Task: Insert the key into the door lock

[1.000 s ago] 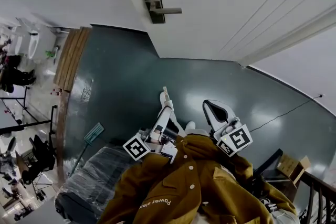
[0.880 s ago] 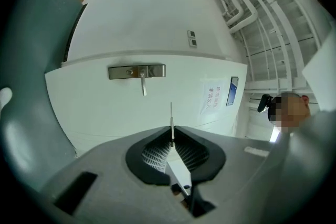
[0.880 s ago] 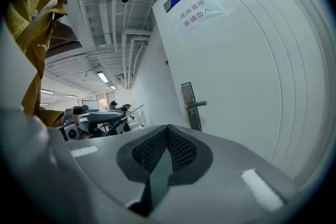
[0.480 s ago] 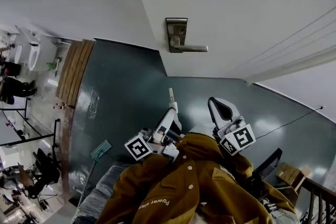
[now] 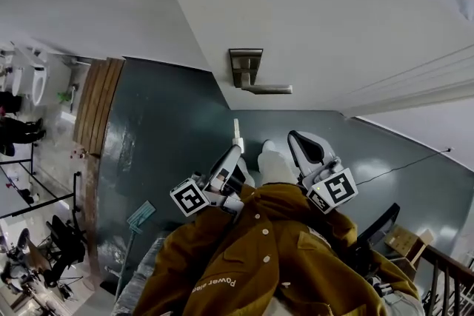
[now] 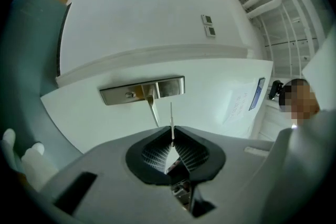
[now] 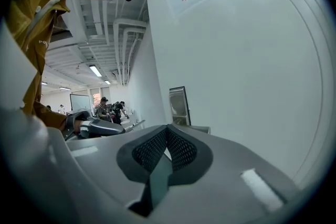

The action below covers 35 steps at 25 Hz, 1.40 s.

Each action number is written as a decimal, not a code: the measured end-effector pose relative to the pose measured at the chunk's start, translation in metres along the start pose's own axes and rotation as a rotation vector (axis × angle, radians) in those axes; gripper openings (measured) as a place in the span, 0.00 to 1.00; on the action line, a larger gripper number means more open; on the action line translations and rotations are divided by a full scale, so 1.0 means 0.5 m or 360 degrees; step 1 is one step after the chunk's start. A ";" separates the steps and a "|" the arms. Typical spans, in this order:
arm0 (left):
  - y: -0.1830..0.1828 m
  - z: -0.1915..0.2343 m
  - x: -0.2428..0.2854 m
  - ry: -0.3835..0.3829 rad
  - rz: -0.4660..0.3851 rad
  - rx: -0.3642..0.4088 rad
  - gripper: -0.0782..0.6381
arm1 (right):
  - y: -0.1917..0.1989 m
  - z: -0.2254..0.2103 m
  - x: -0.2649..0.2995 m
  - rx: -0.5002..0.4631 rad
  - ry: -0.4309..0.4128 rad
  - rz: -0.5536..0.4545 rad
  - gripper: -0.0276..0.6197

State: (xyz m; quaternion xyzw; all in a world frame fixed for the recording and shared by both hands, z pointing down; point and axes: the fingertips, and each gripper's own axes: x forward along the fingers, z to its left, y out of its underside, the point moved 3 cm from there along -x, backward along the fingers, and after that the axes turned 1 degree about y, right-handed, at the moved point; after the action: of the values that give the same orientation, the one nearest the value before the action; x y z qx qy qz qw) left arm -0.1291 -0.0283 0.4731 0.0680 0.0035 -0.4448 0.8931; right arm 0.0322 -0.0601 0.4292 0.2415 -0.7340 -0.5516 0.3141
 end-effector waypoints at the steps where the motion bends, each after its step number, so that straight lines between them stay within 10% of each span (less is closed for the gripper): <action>1: -0.004 0.008 0.010 -0.0010 -0.0015 -0.0002 0.14 | -0.001 -0.012 0.005 -0.0006 -0.0019 0.0002 0.05; 12: -0.029 0.077 0.072 -0.0164 -0.0147 -0.0029 0.14 | -0.031 -0.091 0.036 -0.0010 -0.0244 -0.0005 0.05; 18: -0.049 0.122 0.118 -0.0137 0.0031 -0.0051 0.14 | -0.024 -0.097 0.059 0.0027 -0.0327 0.0013 0.05; 35: -0.119 0.202 0.232 -0.0128 0.0267 -0.0211 0.14 | -0.060 -0.124 0.098 0.0046 -0.0180 -0.0057 0.05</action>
State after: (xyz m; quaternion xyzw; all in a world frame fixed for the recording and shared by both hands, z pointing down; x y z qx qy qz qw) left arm -0.1120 -0.1684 0.5586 -0.0090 -0.0085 -0.3697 0.9291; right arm 0.0441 -0.1437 0.4220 0.2276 -0.7539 -0.5593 0.2588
